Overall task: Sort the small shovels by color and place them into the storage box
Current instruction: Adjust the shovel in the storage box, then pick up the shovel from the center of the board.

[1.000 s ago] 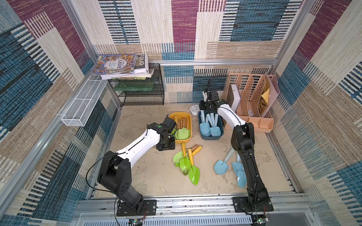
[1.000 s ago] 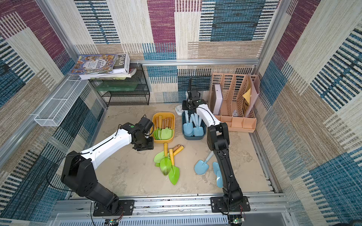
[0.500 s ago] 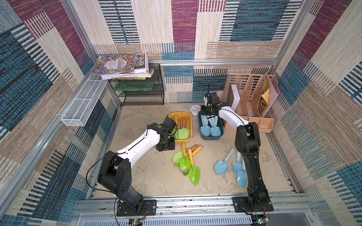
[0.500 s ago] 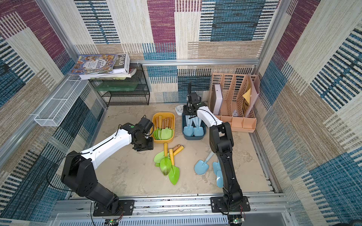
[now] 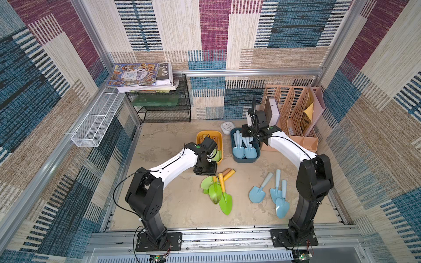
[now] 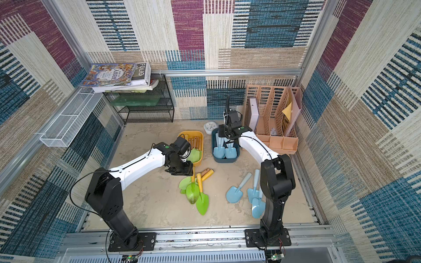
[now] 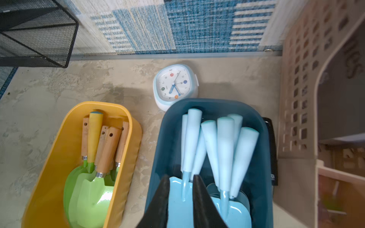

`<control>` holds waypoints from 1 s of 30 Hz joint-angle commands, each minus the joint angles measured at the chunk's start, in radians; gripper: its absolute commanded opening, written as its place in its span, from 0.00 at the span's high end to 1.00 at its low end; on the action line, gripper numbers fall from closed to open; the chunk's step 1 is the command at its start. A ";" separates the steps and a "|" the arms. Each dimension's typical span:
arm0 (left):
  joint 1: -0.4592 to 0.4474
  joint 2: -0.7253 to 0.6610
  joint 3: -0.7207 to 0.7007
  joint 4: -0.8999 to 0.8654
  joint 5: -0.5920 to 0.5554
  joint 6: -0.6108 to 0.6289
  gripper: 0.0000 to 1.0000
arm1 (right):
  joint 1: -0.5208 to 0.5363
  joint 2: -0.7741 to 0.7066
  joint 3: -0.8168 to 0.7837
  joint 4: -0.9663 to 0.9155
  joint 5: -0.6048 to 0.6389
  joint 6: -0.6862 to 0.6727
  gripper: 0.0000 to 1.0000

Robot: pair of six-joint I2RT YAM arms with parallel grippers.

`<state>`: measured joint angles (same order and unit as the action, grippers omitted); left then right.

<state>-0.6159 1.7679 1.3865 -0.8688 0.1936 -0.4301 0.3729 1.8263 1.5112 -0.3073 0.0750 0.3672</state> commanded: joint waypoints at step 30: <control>-0.064 0.306 0.167 -0.051 0.156 0.036 0.58 | -0.040 -0.356 -0.456 0.074 0.082 0.082 0.76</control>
<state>-0.6765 2.0628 1.5452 -0.9016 0.3401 -0.3889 0.3321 1.4815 1.0649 -0.2623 0.1524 0.4358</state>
